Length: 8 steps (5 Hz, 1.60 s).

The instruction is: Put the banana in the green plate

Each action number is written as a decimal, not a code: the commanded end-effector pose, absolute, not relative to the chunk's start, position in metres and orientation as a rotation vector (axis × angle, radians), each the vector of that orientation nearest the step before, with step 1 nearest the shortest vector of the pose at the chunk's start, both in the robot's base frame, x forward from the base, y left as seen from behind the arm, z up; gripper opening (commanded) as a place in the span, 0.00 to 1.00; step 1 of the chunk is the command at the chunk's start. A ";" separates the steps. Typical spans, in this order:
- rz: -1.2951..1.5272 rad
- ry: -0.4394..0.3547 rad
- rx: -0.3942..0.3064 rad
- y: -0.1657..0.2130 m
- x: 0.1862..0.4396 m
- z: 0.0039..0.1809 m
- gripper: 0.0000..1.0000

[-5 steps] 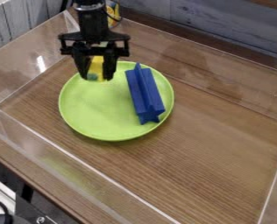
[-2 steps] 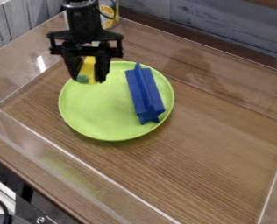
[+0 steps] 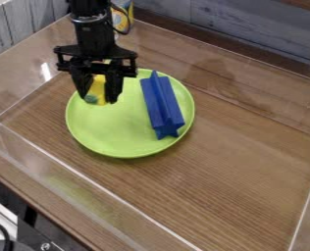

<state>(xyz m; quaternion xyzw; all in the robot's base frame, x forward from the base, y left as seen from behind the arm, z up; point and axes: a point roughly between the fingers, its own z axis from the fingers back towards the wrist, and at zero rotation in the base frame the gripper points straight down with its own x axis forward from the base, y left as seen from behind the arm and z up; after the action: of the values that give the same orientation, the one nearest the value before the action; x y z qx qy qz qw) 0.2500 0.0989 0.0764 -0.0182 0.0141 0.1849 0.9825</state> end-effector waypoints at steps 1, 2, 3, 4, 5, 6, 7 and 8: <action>0.339 -0.011 -0.027 0.103 0.253 0.088 0.00; 0.276 -0.006 -0.028 0.100 0.254 0.092 0.00; 0.214 -0.001 -0.031 0.097 0.256 0.097 0.00; 0.203 0.003 -0.033 0.089 0.258 0.106 0.00; 0.192 0.007 -0.035 0.082 0.261 0.114 0.00; 0.177 0.013 -0.034 0.075 0.263 0.119 0.00; 0.191 0.019 -0.034 0.066 0.270 0.120 0.00; 0.202 0.025 -0.031 0.058 0.274 0.121 0.00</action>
<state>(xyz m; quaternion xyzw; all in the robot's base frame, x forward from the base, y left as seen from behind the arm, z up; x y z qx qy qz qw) 0.2680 0.0565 0.1094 -0.0198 0.0345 0.1003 0.9942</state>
